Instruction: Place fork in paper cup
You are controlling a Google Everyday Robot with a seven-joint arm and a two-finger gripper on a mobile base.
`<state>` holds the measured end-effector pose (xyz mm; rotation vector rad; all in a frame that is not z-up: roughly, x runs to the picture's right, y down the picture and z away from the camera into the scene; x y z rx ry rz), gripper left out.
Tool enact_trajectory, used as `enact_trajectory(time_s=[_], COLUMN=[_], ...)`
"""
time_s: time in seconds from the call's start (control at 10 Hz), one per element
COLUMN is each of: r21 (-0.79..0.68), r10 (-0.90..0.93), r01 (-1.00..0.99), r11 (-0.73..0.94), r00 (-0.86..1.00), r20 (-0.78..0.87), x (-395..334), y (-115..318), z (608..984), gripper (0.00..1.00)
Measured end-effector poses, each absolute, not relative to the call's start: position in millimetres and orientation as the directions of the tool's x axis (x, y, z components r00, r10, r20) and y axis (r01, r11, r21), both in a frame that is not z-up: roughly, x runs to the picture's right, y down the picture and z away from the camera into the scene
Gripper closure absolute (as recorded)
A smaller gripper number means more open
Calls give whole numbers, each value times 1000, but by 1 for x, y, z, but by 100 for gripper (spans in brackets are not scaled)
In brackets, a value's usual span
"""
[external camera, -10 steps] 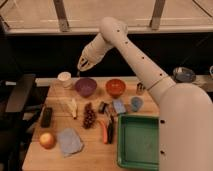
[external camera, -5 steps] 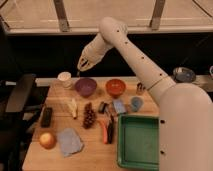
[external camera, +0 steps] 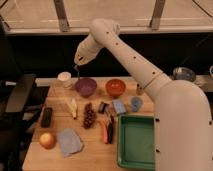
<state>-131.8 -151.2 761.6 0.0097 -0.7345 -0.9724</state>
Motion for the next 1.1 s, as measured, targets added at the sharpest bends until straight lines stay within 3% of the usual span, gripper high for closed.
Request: enact_trajectory(time_s=[1.1], r21=[517], r10=[-778], r01=[617], r11=[594], r00=[278], r20=[563], x=[-206], y=[-214], z=[779], gripper=[100])
